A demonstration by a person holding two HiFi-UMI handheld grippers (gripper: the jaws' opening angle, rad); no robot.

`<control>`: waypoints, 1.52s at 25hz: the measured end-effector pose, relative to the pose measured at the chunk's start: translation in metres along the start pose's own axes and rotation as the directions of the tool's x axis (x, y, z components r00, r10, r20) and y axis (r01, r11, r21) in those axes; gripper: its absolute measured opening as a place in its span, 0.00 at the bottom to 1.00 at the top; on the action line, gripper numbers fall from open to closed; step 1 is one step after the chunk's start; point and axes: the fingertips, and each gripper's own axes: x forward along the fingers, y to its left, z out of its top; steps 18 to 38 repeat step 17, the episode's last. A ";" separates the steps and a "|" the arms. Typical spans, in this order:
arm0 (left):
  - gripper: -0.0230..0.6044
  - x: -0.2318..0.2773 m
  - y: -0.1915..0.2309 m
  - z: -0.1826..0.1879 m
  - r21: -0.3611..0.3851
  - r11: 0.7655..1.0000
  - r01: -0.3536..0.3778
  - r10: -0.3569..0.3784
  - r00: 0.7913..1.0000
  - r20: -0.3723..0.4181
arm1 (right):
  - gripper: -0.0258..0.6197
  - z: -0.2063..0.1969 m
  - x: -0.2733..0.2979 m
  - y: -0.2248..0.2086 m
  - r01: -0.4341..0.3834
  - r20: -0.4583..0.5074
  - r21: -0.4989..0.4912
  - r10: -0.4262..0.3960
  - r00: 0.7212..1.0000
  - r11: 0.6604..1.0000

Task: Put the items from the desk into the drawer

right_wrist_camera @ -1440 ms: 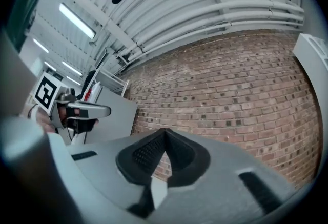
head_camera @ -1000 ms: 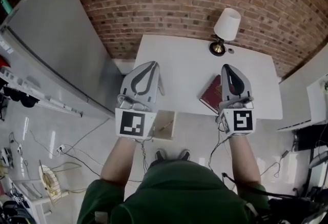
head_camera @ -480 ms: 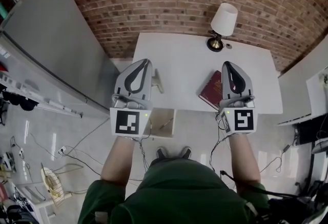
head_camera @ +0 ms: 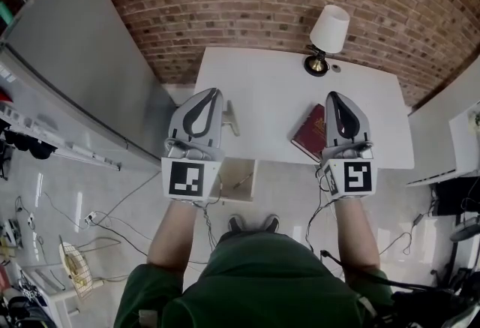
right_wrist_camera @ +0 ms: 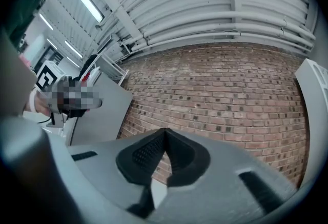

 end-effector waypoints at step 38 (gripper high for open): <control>0.05 0.011 -0.025 -0.002 0.024 1.000 -0.003 0.003 1.000 -0.017 | 0.04 -0.008 -0.006 -0.020 -0.013 0.021 0.008 0.013 1.000 1.000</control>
